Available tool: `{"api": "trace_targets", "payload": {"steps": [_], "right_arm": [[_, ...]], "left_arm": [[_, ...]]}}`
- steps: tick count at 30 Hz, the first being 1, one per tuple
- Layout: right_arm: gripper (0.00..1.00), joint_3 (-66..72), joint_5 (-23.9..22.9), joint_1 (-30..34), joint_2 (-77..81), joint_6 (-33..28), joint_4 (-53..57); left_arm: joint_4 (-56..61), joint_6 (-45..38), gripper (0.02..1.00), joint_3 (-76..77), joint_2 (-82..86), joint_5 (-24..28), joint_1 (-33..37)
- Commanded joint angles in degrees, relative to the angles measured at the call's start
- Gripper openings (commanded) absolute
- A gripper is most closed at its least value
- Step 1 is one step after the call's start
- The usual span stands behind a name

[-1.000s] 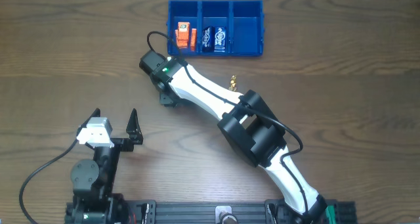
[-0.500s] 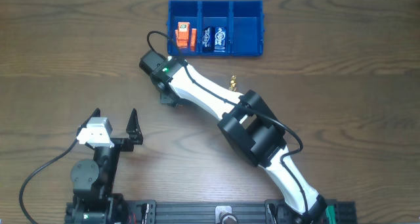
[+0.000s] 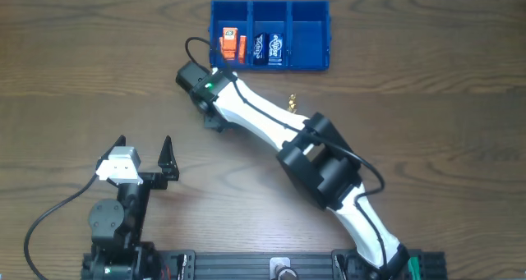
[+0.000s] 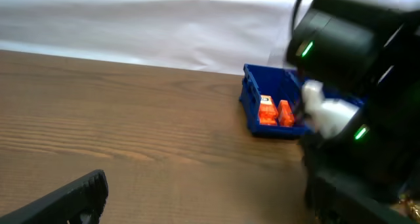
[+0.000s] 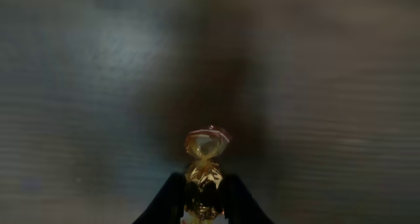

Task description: Sort Candies Into Trays

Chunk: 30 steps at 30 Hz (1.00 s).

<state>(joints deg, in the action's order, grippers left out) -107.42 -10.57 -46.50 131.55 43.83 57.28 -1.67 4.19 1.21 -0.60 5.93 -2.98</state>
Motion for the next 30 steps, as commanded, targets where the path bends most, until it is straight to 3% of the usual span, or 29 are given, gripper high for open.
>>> {"api": "trace_targets", "payload": {"steps": [1,3,5,10,13,21,30], "right_arm": [[0.038,-0.70,-12.07,5.29,-15.52,-7.28,-0.48],[0.038,-0.70,-16.87,8.07,-18.82,-10.25,-1.84],[0.036,-0.70,-18.12,11.34,-20.06,-12.94,-3.91],[0.036,-0.59,-17.53,19.65,-18.88,-17.35,-10.54],[0.036,-0.59,-14.69,21.88,-17.33,-21.57,-13.77],[0.036,-0.59,-11.89,24.98,-10.62,-21.81,-19.41],[0.038,-0.59,-11.89,25.11,-7.72,-21.84,-24.13]], "left_arm": [[-2.19,-0.79,0.998,-0.94,0.39,1.55,0.35],[-2.19,-0.79,0.998,-0.94,0.39,1.55,0.35],[-2.19,-0.79,0.998,-0.94,0.39,1.55,0.35],[-2.19,-0.79,0.998,-0.94,0.39,1.55,0.35],[-2.19,-0.79,0.998,-0.94,0.39,1.55,0.35],[-2.19,-0.79,0.998,-0.94,0.39,1.55,0.35],[-2.19,-0.79,0.996,-0.94,0.39,1.55,0.35]]}}
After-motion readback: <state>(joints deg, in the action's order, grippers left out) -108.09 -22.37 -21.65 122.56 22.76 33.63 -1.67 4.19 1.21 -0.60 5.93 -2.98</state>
